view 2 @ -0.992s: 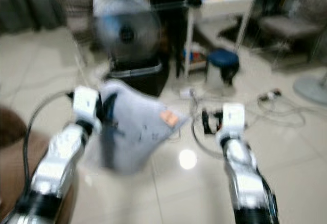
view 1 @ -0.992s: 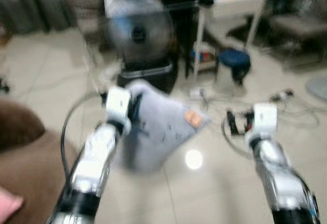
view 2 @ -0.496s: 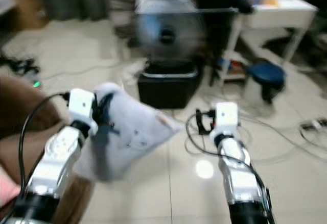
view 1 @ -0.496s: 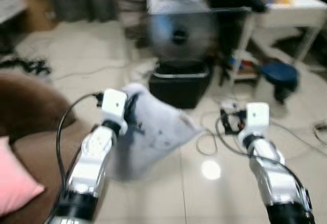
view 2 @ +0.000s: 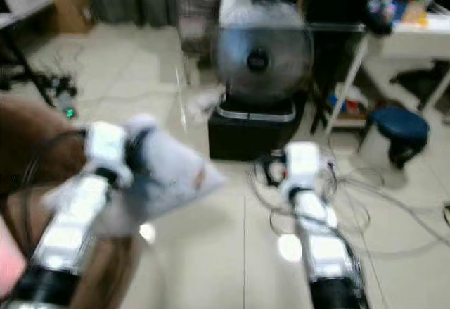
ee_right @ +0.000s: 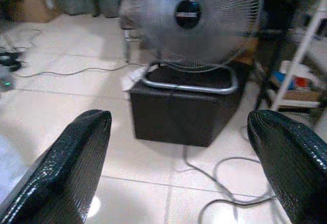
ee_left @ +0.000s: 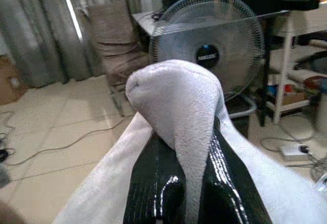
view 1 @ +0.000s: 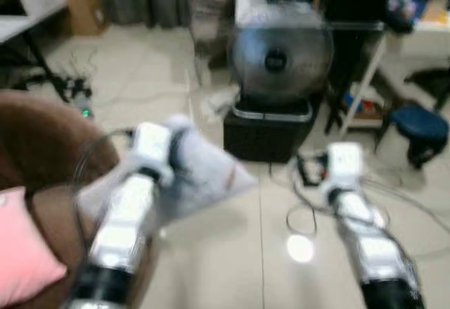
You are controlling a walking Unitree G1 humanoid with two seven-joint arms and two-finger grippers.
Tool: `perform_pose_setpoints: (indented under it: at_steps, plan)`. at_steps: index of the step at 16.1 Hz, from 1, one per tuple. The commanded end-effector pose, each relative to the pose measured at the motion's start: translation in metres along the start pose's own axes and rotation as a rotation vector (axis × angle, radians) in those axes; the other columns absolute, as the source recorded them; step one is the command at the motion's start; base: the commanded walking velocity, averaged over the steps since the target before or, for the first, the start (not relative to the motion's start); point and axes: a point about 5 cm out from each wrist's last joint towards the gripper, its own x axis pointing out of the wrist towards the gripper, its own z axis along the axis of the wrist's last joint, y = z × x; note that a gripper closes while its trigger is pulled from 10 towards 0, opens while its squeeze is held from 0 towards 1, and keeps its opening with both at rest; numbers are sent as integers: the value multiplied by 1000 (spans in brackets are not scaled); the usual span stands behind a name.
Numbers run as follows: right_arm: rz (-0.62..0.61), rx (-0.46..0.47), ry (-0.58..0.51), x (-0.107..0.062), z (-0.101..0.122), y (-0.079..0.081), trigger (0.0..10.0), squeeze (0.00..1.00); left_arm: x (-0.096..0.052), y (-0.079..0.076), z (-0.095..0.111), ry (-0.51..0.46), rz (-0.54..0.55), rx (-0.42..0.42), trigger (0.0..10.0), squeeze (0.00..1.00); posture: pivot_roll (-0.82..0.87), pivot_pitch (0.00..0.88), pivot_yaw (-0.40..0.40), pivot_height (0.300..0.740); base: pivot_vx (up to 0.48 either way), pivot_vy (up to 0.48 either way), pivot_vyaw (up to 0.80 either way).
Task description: Move the pillow to the sofa from floor
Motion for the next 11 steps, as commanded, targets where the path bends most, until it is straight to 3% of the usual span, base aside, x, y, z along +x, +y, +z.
perform_pose_setpoints:
  at_steps: [1, 11]
  plan:
    - [22, 11, -24, 4, 8, 7, 10000, 0, 1, 11, 16, -67, 33, 38, 10000, 0, 89, 0, 15, 740, 424, 0, 0]
    - [45, -21, -48, 6, 13, 8, 10000, 0, 5, 8, 17, -76, 36, 24, 10000, 0, 81, 0, 6, 740, 424, 0, 0]
